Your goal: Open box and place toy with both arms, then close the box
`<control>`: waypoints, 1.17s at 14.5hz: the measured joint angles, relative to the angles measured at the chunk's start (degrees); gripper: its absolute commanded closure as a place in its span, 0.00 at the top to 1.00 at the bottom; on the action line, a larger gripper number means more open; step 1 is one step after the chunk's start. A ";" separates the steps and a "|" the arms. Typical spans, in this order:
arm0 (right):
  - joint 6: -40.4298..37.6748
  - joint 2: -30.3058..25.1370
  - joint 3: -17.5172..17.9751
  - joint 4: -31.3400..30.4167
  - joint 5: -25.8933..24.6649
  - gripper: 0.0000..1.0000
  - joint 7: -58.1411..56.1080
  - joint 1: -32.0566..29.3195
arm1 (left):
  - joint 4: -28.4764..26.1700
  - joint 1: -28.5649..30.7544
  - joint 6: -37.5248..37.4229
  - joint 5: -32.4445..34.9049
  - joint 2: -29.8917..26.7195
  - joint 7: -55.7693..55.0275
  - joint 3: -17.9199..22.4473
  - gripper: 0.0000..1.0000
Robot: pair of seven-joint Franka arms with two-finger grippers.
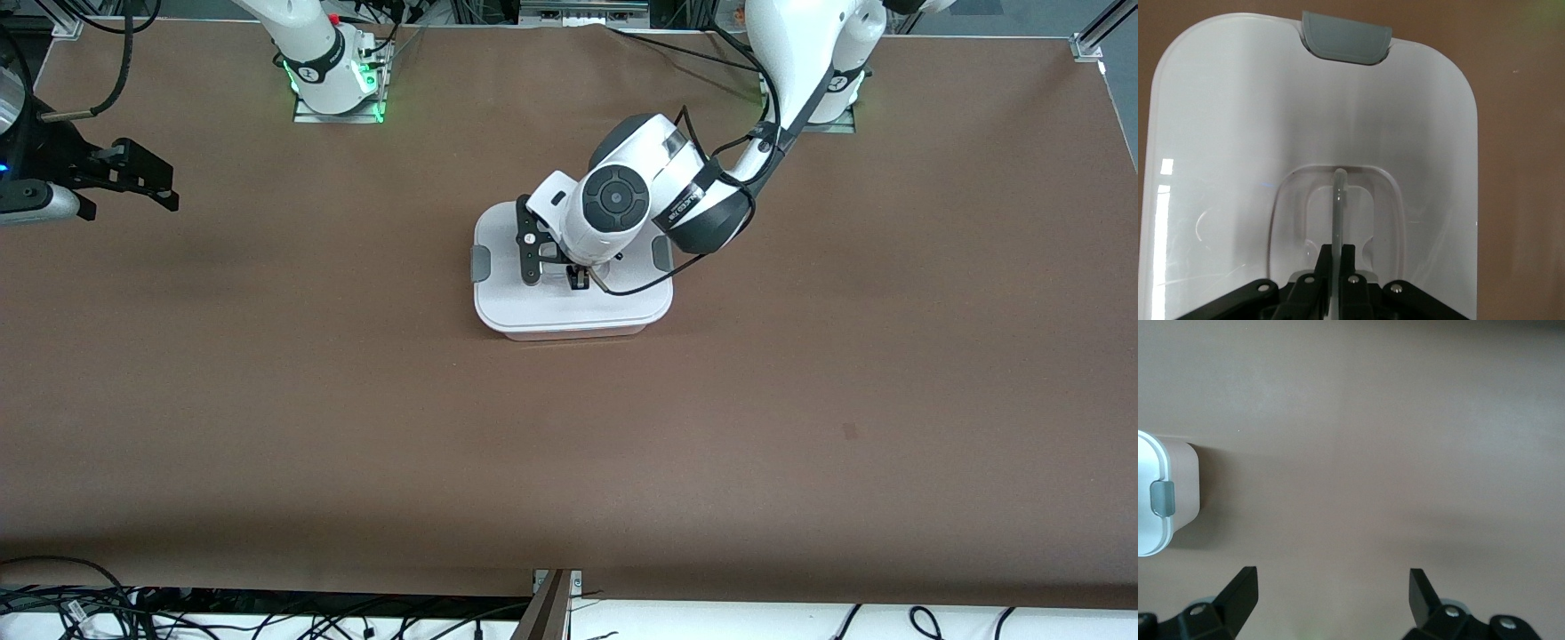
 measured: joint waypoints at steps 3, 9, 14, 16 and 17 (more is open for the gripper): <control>0.00 0.01 0.00 0.00 0.00 1.00 0.00 0.00 | -0.03 0.00 -0.06 0.00 0.01 0.60 0.00 0.00; 0.00 0.06 0.00 0.00 0.01 1.00 0.00 -0.01 | -0.22 0.02 -1.63 0.02 -0.04 0.38 0.13 1.00; 0.00 0.07 0.00 0.00 0.01 1.00 0.00 0.00 | 1.81 0.26 -10.56 4.05 -7.42 -8.31 0.27 1.00; 0.00 0.08 0.01 -0.01 0.01 1.00 0.00 -0.02 | 1.94 2.61 -14.10 5.91 -12.31 -15.84 1.33 1.00; 0.00 0.08 0.02 -0.01 0.01 1.00 0.00 -0.02 | 1.95 5.05 -15.69 8.25 -14.50 -18.59 1.92 1.00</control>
